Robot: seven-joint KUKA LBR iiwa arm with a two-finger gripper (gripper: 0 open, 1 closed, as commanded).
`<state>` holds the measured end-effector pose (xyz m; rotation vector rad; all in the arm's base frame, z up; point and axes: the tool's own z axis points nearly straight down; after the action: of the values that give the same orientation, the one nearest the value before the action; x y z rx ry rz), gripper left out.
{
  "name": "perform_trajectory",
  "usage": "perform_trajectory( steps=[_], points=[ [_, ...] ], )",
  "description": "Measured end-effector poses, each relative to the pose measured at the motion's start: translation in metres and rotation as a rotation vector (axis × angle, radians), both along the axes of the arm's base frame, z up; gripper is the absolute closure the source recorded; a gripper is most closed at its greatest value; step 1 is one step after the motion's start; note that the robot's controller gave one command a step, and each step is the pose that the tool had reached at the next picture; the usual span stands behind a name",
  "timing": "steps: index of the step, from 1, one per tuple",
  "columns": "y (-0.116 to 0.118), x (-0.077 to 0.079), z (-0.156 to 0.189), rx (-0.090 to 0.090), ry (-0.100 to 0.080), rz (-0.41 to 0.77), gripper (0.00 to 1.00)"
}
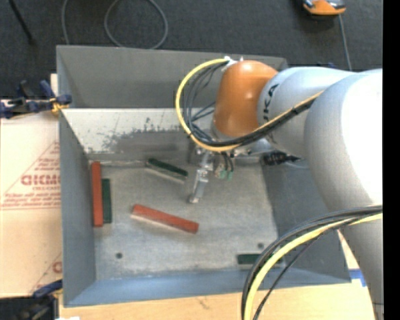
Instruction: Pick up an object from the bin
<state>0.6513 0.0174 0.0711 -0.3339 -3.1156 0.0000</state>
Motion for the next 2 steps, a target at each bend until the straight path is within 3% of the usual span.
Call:
perform_trajectory(
  steps=[1,2],
  points=[
    [0.041,-0.006,-0.001,-0.003,-0.005,-0.391,0.00],
    [0.066,-0.004,0.000,-0.005,-0.006,-0.510,0.00]
  ],
)
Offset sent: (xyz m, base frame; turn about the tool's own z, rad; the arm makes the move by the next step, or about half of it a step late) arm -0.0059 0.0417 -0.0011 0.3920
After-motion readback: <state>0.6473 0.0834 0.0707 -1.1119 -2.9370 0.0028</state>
